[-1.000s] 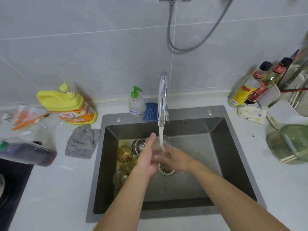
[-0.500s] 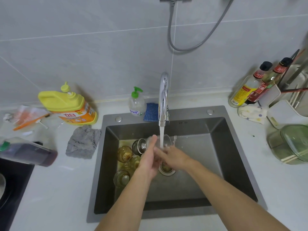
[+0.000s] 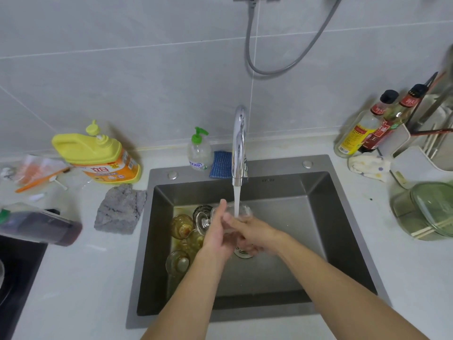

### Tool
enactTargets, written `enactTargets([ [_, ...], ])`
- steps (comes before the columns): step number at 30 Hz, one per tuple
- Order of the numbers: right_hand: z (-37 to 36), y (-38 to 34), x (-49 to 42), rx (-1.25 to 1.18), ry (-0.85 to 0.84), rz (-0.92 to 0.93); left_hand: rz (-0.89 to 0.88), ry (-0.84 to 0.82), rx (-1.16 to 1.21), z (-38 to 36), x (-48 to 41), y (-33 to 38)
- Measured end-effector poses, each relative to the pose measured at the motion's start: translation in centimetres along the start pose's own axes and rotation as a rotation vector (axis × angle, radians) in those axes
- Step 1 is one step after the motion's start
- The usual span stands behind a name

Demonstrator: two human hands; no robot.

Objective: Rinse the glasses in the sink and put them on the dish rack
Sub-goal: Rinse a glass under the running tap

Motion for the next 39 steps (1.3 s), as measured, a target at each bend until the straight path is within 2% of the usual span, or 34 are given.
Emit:
enactTargets([
  [3,1.2,0.3,0.2,0.35,-0.006,0.079,0.013,0.008,-0.041,-0.1,0.0,0.8],
  [5,1.9,-0.3,0.1,0.445,0.052,0.134,0.002,0.016,-0.037,0.3,-0.4,0.9],
  [7,1.6,-0.9,0.1,0.363,0.105,0.148,-0.018,0.015,-0.038,0.2,-0.4,0.7],
  [8,1.3,-0.7,-0.3,0.221,0.122,0.111,-0.034,0.014,-0.042,0.2,-0.3,0.6],
  [10,0.1,0.2,-0.5,-0.084,0.056,-0.037,-0.045,-0.012,-0.04,-0.2,-0.1,0.4],
  [11,-0.2,0.6,-0.3,-0.132,0.018,-0.06,-0.045,-0.014,-0.054,-0.2,0.0,0.6],
  [15,1.0,1.0,-0.2,0.32,0.002,0.088,-0.035,0.005,-0.084,0.4,-0.2,1.3],
  [16,1.1,0.7,-0.1,0.361,0.023,0.099,-0.04,0.028,-0.081,0.6,-0.2,1.3],
  [18,1.1,-0.2,0.1,0.34,0.091,0.113,-0.041,0.019,-0.064,0.6,-0.1,0.8],
  [22,0.1,0.5,-0.3,0.103,0.036,0.015,-0.038,0.004,-0.056,0.3,0.0,0.1],
  [24,0.5,1.3,-0.2,0.189,0.01,0.043,-0.024,0.015,-0.069,0.4,0.0,0.5],
  [26,1.3,1.5,0.0,0.387,0.061,0.092,-0.025,0.035,-0.088,0.8,-0.2,0.7],
  [27,1.6,1.1,0.2,0.41,0.096,0.097,-0.023,0.049,-0.087,1.0,-0.4,0.6],
  [29,1.4,-0.1,0.4,0.333,0.152,0.118,-0.023,0.034,-0.068,0.9,-0.6,0.2],
  [32,0.2,0.4,-0.1,0.165,0.086,0.024,-0.002,0.009,-0.027,0.7,-0.4,-0.4],
  [37,1.0,1.6,-0.5,0.441,0.019,0.063,0.002,0.033,-0.074,1.5,-0.4,0.5],
  [39,0.7,0.3,-0.1,0.417,0.02,0.061,0.004,0.033,-0.054,1.7,-0.6,0.3],
])
Point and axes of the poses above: each hand's wrist, its own x-axis away from the middle knuckle, its own z-axis out of the back of the hand, y = z × x, the point moved 7 cm from there along -x, towards the middle knuckle, and after that the axes turned 3 degrees about x, right-handed, at the moved point
